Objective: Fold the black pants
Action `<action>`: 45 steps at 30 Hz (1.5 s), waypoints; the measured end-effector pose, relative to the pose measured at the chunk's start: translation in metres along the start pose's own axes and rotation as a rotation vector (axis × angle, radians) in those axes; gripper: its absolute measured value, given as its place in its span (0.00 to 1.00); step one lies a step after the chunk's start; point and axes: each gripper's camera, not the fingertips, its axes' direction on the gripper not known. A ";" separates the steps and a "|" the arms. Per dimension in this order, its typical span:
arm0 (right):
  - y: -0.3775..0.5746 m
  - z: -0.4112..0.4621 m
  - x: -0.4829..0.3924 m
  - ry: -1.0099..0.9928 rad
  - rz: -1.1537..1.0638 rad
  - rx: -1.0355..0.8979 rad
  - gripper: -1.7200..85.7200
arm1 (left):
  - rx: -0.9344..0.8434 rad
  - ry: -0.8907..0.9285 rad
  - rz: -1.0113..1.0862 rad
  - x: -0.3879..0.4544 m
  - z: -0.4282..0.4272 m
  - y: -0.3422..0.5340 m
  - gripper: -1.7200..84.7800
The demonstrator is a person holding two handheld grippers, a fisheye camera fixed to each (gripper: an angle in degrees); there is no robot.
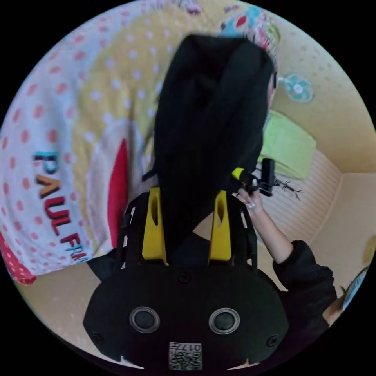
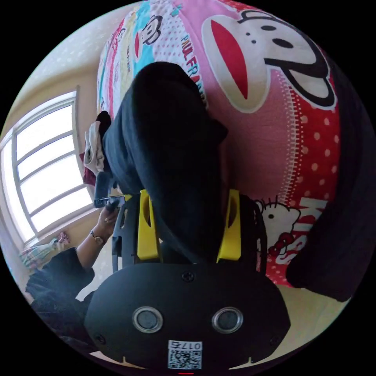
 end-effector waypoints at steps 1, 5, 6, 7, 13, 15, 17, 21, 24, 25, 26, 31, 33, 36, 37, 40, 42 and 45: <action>0.003 0.009 -0.003 -0.048 0.013 -0.053 0.23 | 0.008 -0.034 0.008 0.005 0.000 0.000 0.21; 0.018 0.000 0.001 -0.238 0.107 -0.033 0.18 | 0.038 -0.021 0.035 0.022 -0.016 0.014 0.12; 0.022 -0.008 -0.010 -0.287 0.089 -0.029 0.16 | 0.043 0.037 0.042 0.022 -0.029 0.021 0.12; 0.024 -0.015 -0.033 -0.292 0.020 -0.048 0.15 | 0.046 0.056 0.049 0.023 -0.038 0.024 0.11; 0.006 -0.030 -0.210 -0.268 -0.330 -0.166 0.10 | 0.151 0.033 0.197 0.042 -0.186 0.069 0.11; -0.005 -0.027 -0.268 -0.295 -0.407 -0.175 0.10 | 0.256 0.036 0.207 0.040 -0.264 0.094 0.12; -0.016 -0.023 -0.330 -0.314 -0.508 -0.175 0.10 | 0.360 0.003 0.221 0.045 -0.328 0.119 0.12; -0.069 -0.011 -0.471 -0.407 -0.661 -0.191 0.11 | 0.593 -0.138 0.244 0.067 -0.474 0.160 0.13; -0.131 0.022 -0.533 -0.266 -0.593 -0.197 0.13 | 0.679 -0.252 0.039 0.040 -0.556 0.153 0.17; -0.155 0.035 -0.537 -0.196 -0.543 -0.204 0.14 | 0.695 -0.266 -0.013 0.028 -0.567 0.151 0.18; -0.166 0.041 -0.536 -0.159 -0.528 -0.211 0.14 | 0.722 -0.266 -0.117 -0.002 -0.581 0.148 0.17; -0.189 0.097 -0.387 0.393 -0.254 -0.377 0.06 | 0.564 -0.147 -0.526 -0.170 -0.494 0.140 0.03; -0.160 0.110 -0.301 0.582 -0.153 -0.478 0.04 | 0.245 -0.014 -0.728 -0.251 -0.366 0.164 0.02; -0.064 0.112 -0.147 0.886 0.071 -0.670 0.03 | -0.220 0.046 -1.009 -0.291 -0.198 0.242 0.02; -0.011 0.108 -0.092 0.919 0.188 -0.767 0.03 | -0.283 0.056 -1.044 -0.290 -0.173 0.259 0.01; 0.138 0.081 0.009 0.774 0.594 -0.884 0.03 | -0.441 0.172 -1.096 -0.267 -0.082 0.319 0.01; 0.223 0.059 0.038 0.575 0.874 -0.794 0.03 | -0.525 0.168 -1.069 -0.257 -0.061 0.328 0.01; 0.335 0.044 0.054 0.157 1.260 -0.464 0.03 | -0.568 -0.002 -0.973 -0.266 -0.089 0.281 0.01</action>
